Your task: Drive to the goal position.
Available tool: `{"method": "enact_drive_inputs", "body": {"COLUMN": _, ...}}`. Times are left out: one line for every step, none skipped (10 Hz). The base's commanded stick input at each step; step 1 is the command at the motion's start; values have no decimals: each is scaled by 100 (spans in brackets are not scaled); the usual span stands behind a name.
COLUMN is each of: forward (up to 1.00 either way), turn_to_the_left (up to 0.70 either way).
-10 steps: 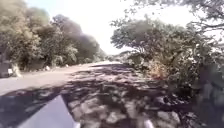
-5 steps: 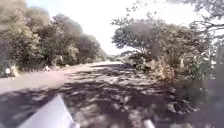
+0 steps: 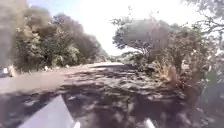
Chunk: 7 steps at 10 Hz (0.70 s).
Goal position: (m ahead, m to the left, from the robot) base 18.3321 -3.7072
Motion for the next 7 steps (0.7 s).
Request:
{"method": "enact_drive_inputs", "body": {"forward": 50, "turn_to_the_left": 0}}
{"method": "enact_drive_inputs", "body": {"forward": 50, "turn_to_the_left": 0}}
{"method": "enact_drive_inputs", "body": {"forward": 50, "turn_to_the_left": 0}}
{"method": "enact_drive_inputs", "body": {"forward": 50, "turn_to_the_left": 0}}
{"method": "enact_drive_inputs", "body": {"forward": 50, "turn_to_the_left": 0}}
{"method": "enact_drive_inputs", "body": {"forward": 50, "turn_to_the_left": 0}}
{"method": "enact_drive_inputs", "body": {"forward": 50, "turn_to_the_left": -2}}
